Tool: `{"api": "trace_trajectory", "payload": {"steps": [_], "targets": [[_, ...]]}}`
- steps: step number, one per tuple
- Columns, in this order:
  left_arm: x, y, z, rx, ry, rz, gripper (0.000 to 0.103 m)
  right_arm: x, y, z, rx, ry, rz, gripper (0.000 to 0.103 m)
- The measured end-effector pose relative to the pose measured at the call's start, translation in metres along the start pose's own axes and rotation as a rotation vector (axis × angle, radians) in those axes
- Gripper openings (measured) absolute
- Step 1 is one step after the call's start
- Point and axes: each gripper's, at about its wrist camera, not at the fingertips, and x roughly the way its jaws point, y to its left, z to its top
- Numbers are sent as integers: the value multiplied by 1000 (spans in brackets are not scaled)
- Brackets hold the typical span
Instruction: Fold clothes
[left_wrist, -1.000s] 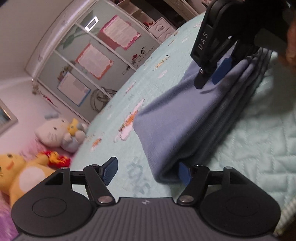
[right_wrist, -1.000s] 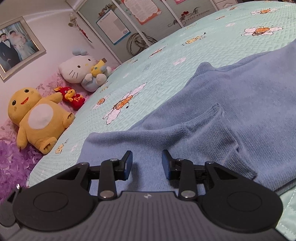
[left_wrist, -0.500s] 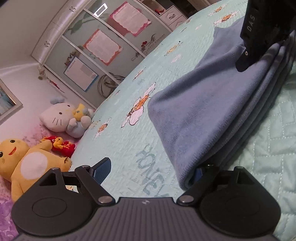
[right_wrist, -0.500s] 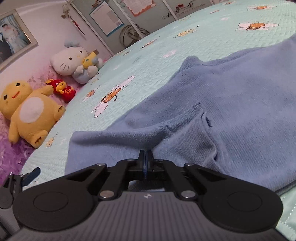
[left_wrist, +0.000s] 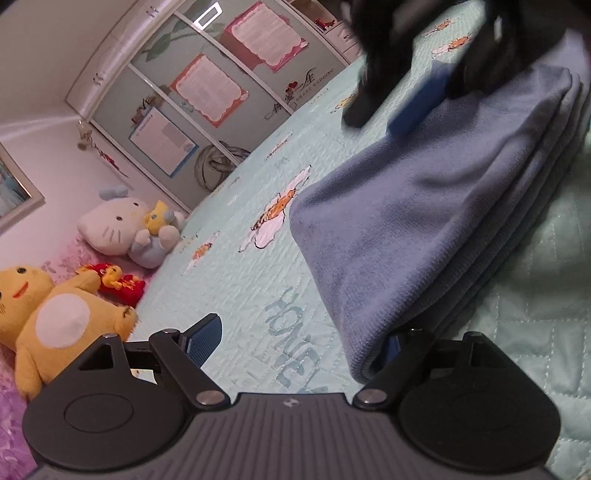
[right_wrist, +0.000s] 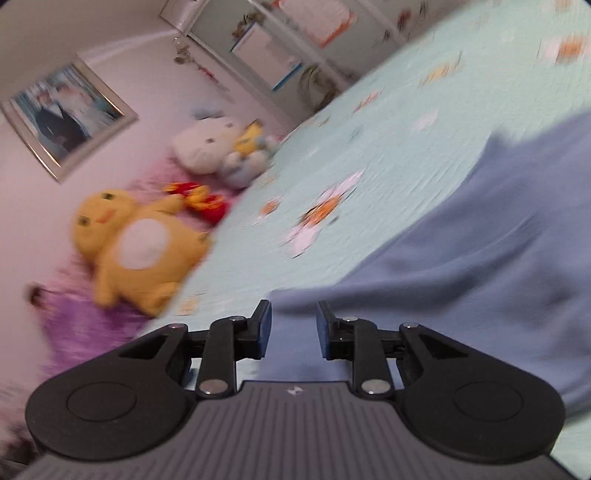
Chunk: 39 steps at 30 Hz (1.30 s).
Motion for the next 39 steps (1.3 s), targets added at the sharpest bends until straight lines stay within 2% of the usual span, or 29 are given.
{"api": "trace_trajectory", "payload": {"steps": [1, 2, 3, 5, 7, 8, 10, 11, 12, 16, 18, 21, 24, 25, 26, 27, 28, 31, 32, 34, 36, 39], "targets": [[1, 4, 0, -22, 8, -23, 86, 13, -12, -4, 33, 52, 6, 26], [2, 11, 0, -51, 18, -57, 86, 24, -22, -7, 56, 92, 10, 21], [3, 18, 0, -81, 27, -91, 86, 26, -28, -10, 45, 83, 2, 0], [5, 37, -3, -169, 53, -191, 86, 29, -37, -16, 21, 67, -15, 0], [9, 64, -11, -305, 85, -342, 83, 29, -33, -16, -3, 71, -32, 0], [10, 79, -17, -387, 92, -425, 77, 29, -32, -16, -13, 71, -37, 0], [11, 111, -33, -577, 83, -595, 70, 28, -34, -18, -25, 61, -28, 0], [11, 126, -39, -668, 70, -662, 66, 27, -34, -19, -31, 56, -24, 0], [11, 138, -43, -738, 46, -700, 65, 27, -34, -21, -40, 50, -20, 0], [38, 172, -24, -870, -2, -834, 65, 26, -31, -25, -63, 37, -7, 0], [71, 182, -7, -931, 7, -977, 66, 25, -32, -24, -58, 40, 7, 0], [128, 185, 22, -943, 68, -1158, 70, 23, -34, -22, -46, 52, 39, 0], [180, 174, 50, -899, 153, -1269, 71, 20, -37, -17, -15, 81, 87, 1], [193, 170, 57, -888, 174, -1304, 71, 19, -38, -14, -8, 93, 105, 8], [202, 166, 62, -886, 189, -1329, 71, 17, -35, -11, -11, 108, 130, 13], [212, 162, 66, -885, 204, -1355, 71, 13, -31, -7, -22, 111, 160, 26], [221, 158, 71, -883, 219, -1380, 71, 10, -24, -2, -42, 107, 193, 31], [239, 145, 80, -848, 246, -1446, 71, 5, -5, 19, -127, 101, 254, 35], [243, 142, 83, -829, 253, -1459, 72, 6, -1, 27, -171, 102, 247, 37], [250, 133, 84, -799, 277, -1488, 73, 12, 1, 42, -229, 129, 239, 58], [259, 127, 82, -779, 305, -1524, 72, 19, -4, 48, -254, 186, 239, 62], [272, 122, 79, -770, 332, -1586, 73, 31, -3, 43, -301, 266, 283, 61]]}}
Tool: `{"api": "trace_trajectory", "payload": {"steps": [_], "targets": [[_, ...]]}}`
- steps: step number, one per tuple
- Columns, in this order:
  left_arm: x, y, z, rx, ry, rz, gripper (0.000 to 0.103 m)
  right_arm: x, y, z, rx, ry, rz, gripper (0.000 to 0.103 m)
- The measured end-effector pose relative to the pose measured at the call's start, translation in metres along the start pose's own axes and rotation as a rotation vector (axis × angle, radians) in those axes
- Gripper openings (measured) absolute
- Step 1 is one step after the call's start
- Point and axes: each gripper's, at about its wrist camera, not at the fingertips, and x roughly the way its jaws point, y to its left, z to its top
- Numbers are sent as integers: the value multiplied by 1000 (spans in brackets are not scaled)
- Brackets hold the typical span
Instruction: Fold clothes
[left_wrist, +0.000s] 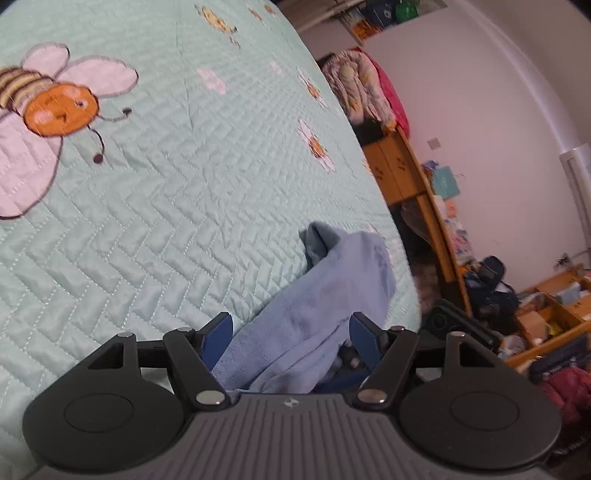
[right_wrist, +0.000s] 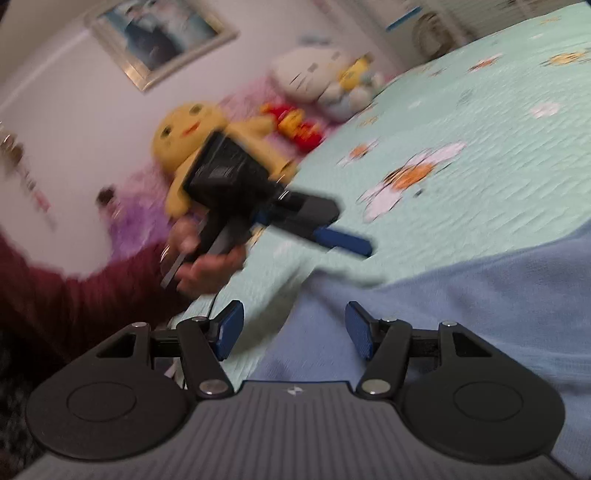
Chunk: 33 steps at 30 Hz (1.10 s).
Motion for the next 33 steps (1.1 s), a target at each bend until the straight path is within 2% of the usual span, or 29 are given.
{"api": "trace_trajectory", "payload": {"steps": [2, 5, 7, 13, 18, 21, 28, 33], "targets": [[3, 3, 3, 0, 31, -29, 73, 9, 2, -7, -21, 40, 58, 59], [13, 6, 9, 8, 79, -52, 73, 24, 4, -32, -56, 95, 72, 52], [22, 6, 12, 13, 130, -64, 73, 25, 11, -42, -128, 83, 48, 52], [50, -2, 15, 54, 263, -62, 73, 22, 28, -53, -224, 82, -3, 52], [66, 4, 23, 35, 343, -61, 73, 24, 22, -46, -185, 81, 34, 53], [70, 3, 30, 23, 393, -56, 73, 25, 11, -42, -111, 72, 83, 53], [58, -3, 33, 37, 466, -30, 73, 23, 12, -45, -100, 69, 90, 53], [67, -10, 29, 74, 536, -21, 72, 25, 9, -44, -84, 66, 98, 53]]}}
